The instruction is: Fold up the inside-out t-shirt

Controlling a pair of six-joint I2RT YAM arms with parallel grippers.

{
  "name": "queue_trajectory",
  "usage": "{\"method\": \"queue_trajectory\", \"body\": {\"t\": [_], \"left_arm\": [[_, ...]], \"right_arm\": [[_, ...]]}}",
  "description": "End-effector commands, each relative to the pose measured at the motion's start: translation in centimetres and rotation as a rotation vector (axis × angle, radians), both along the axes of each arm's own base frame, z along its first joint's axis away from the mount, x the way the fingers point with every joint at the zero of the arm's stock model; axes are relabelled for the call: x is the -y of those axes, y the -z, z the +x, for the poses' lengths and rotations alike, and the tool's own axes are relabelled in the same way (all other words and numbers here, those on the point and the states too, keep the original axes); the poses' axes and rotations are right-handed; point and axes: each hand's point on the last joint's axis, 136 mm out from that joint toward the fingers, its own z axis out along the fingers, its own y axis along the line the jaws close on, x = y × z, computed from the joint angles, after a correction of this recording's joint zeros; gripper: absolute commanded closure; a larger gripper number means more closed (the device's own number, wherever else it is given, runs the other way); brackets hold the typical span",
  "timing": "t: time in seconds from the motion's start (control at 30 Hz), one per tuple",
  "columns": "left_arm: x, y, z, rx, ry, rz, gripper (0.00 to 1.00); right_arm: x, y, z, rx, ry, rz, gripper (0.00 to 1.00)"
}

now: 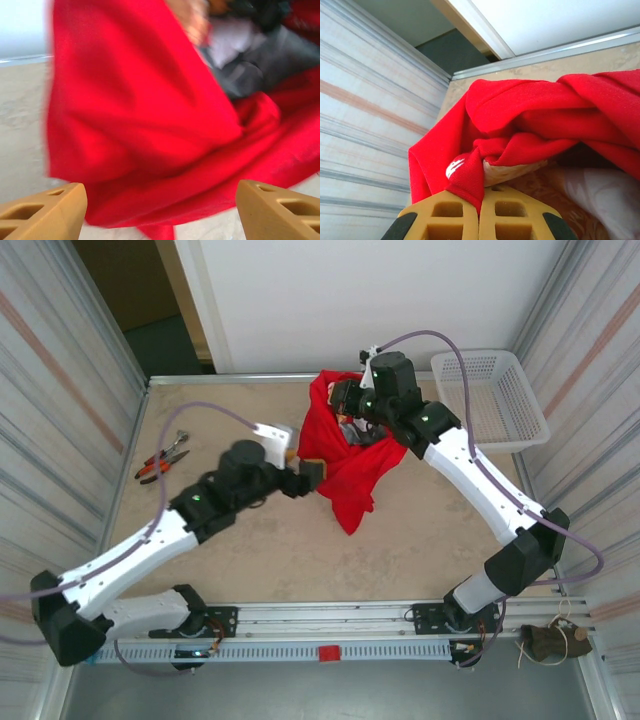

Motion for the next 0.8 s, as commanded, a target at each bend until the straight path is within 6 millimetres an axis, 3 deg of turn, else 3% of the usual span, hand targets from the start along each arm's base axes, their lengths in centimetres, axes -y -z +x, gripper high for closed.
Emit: {"method": "queue_trajectory", "body": {"t": [0.0, 0.13, 0.23, 0.27, 0.37, 0.47, 0.6, 0.63, 0.67, 0.73, 0.77], "left_arm": [[3.3, -2.2, 1.2, 0.187, -0.043, -0.013, 0.21], [8.0, -2.1, 2.3, 0.25, -0.027, -0.005, 0.21], [10.7, 0.0, 3.8, 0.228, -0.038, 0.051, 0.26], [11.5, 1.1, 4.1, 0.213, -0.029, 0.083, 0.39], [12.6, 5.9, 4.1, 0.155, -0.011, 0.219, 1.0], [11.4, 10.5, 3.1, 0.103, -0.006, 0.34, 1.0], [7.8, 14.4, 1.7, 0.047, -0.018, 0.444, 0.96], [7.0, 14.7, 1.3, 0.039, -0.021, 0.463, 0.78], [6.2, 15.0, 1.1, 0.035, -0.022, 0.48, 0.7], [4.3, 15.0, 0.6, 0.031, -0.034, 0.522, 0.45], [3.5, 14.8, 0.5, 0.034, -0.044, 0.534, 0.38]], "right_arm": [[-0.2, -2.2, 0.8, 0.042, 0.042, 0.095, 1.0], [-0.4, -1.0, 1.0, 0.016, 0.057, 0.11, 1.0], [-0.2, -1.2, 0.8, 0.018, 0.068, 0.123, 1.0], [0.0, -1.5, 0.8, 0.023, 0.077, 0.128, 1.0], [0.8, -2.6, 1.0, 0.033, 0.09, 0.156, 1.0], [1.7, -3.8, 1.4, 0.044, 0.098, 0.179, 1.0], [2.7, -4.6, 1.9, 0.053, 0.109, 0.202, 1.0], [2.9, -4.8, 1.9, 0.056, 0.111, 0.207, 1.0], [3.2, -4.8, 2.1, 0.055, 0.111, 0.213, 1.0], [3.6, -5.1, 2.2, 0.055, 0.112, 0.226, 1.0], [3.8, -5.2, 2.2, 0.055, 0.108, 0.23, 1.0]]}}
